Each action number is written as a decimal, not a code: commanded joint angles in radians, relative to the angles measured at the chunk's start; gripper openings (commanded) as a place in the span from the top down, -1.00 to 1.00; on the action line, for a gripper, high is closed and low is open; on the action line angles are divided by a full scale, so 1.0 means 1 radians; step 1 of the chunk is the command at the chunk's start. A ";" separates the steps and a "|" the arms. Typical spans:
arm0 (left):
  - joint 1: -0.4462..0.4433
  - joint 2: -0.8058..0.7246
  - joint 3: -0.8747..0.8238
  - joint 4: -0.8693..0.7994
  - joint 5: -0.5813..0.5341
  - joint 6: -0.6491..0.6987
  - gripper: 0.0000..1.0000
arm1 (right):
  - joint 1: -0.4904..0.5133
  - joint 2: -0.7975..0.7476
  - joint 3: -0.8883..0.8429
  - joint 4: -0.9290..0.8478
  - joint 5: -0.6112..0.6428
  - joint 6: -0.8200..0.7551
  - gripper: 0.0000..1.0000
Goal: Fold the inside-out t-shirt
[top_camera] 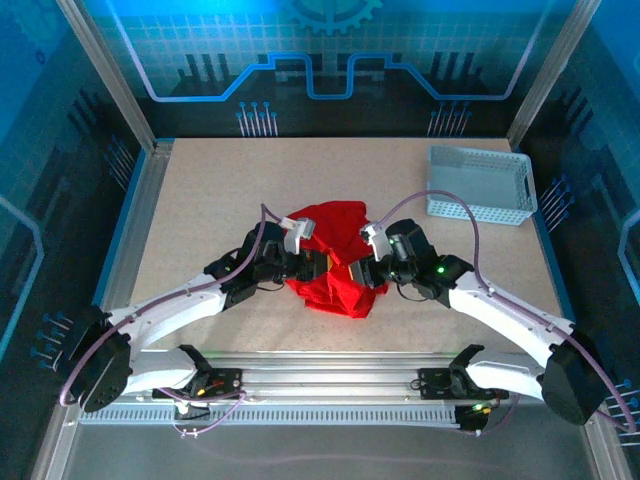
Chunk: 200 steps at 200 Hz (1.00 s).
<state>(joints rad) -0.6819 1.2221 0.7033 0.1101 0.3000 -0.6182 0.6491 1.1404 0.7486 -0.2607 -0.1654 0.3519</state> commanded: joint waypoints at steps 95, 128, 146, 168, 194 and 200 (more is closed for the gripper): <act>-0.003 -0.015 -0.014 -0.022 -0.018 0.048 0.99 | -0.078 -0.216 0.057 -0.173 -0.124 -0.017 1.00; -0.001 -0.002 -0.017 -0.035 -0.044 0.056 0.99 | -0.130 -0.291 -0.005 -0.105 -0.212 0.029 1.00; 0.006 0.018 -0.022 -0.045 -0.060 0.060 0.99 | -0.156 -0.325 -0.038 -0.062 -0.236 0.055 1.00; 0.017 0.059 -0.018 -0.068 -0.067 0.061 0.91 | -0.185 -0.321 -0.074 -0.031 -0.239 0.088 1.00; 0.013 0.085 -0.001 -0.078 -0.049 0.074 0.80 | -0.192 -0.268 -0.110 -0.001 -0.199 0.119 1.00; 0.010 0.086 0.003 -0.078 -0.044 0.078 0.85 | -0.192 -0.252 -0.113 -0.007 -0.181 0.116 1.00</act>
<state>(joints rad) -0.6701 1.2919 0.7033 0.0666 0.2588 -0.5743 0.4698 0.8448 0.6666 -0.3042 -0.3714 0.4309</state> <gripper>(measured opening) 0.101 0.064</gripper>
